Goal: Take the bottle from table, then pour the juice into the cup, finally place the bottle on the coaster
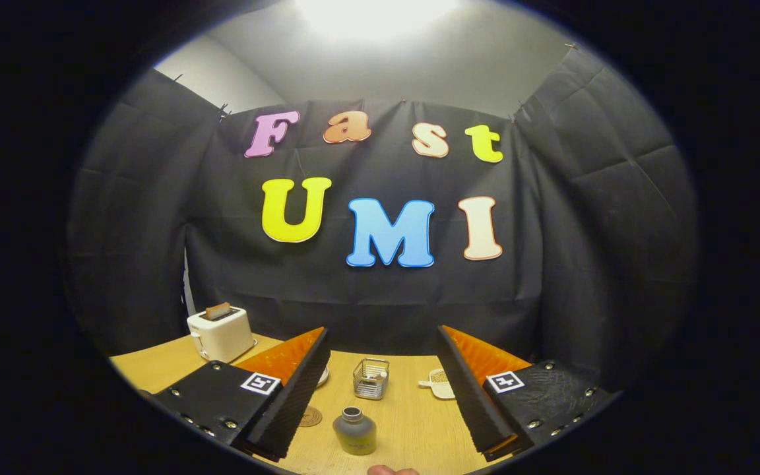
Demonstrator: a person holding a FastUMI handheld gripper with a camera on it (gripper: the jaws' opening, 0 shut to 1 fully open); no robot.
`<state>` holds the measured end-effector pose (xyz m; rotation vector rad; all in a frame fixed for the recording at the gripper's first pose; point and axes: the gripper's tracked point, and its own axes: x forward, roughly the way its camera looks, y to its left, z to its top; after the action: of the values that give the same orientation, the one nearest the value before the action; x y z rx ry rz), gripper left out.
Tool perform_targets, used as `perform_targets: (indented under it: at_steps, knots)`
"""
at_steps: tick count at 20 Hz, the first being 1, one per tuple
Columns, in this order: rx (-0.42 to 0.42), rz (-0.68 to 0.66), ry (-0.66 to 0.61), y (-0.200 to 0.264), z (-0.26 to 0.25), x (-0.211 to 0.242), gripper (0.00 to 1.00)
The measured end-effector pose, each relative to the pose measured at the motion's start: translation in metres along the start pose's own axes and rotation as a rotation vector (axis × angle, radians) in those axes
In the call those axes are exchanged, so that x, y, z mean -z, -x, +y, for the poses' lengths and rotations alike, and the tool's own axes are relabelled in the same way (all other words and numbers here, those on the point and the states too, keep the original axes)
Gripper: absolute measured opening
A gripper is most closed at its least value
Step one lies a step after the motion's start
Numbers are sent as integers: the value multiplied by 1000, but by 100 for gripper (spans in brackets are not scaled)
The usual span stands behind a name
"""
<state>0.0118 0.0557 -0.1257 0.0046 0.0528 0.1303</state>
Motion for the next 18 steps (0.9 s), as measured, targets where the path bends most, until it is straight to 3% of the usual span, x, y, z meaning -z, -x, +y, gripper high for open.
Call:
perform_targets:
  at_steps: [12, 18]
  knots:
    - [-16, 137, -55, -22, 28, 132, 98]
    - [-3, 171, -72, -40, 30, 170, 98]
